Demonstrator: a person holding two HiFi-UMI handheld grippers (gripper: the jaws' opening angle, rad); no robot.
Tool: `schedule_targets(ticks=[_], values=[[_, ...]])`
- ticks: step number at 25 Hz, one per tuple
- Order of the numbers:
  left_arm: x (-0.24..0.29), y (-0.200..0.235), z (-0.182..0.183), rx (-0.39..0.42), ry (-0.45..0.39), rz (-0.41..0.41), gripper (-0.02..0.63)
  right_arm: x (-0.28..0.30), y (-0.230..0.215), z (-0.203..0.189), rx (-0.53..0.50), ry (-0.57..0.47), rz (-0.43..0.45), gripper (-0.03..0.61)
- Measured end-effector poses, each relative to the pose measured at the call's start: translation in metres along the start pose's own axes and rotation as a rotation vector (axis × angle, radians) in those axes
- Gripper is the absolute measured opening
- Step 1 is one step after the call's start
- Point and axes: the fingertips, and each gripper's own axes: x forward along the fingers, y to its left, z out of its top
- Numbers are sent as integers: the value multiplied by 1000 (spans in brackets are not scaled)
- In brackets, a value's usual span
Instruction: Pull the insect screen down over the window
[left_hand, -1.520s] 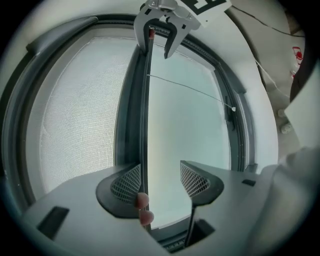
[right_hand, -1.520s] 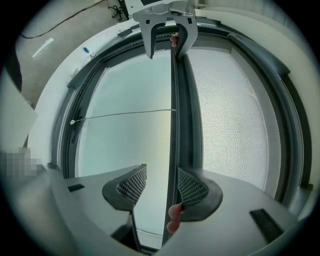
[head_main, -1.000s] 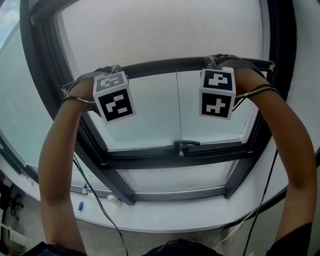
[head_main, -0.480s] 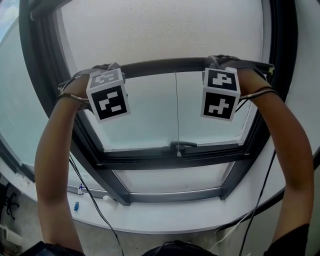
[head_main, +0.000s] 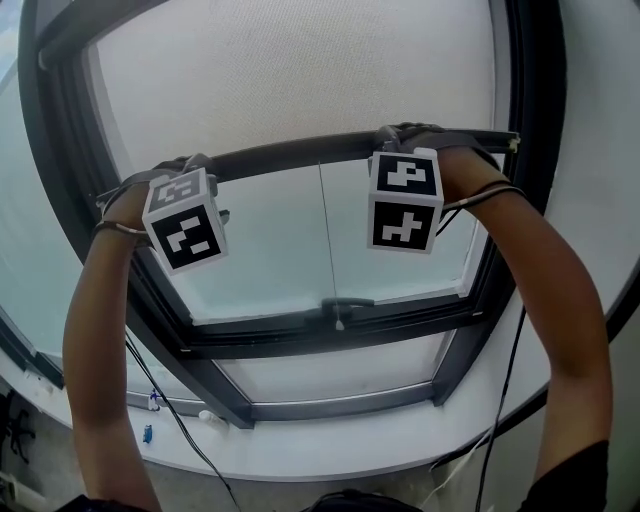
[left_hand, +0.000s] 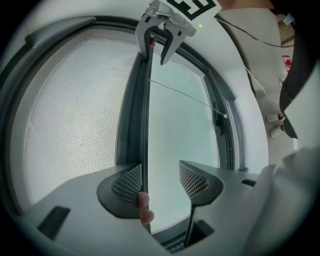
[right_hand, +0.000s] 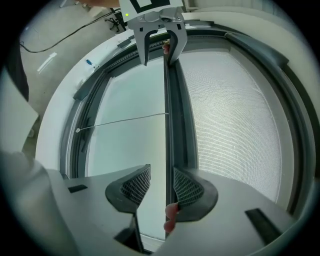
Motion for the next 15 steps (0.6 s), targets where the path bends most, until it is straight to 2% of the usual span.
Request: schedule_targets(ticks=[4,8,12,15], values=[[-1,-2,0,-14,-7,-24,239,-1,2,0,5,-5,-1,147],[1,1,-2,-3,7,15,239,2,0,1,-23,7,-52,147],[6,8,-1,27,24,125,239,7,-4,-4,-84,30,-202,147],[8,8,1,16,10,146,239,10,-4,-5,-76,31,-309,147]])
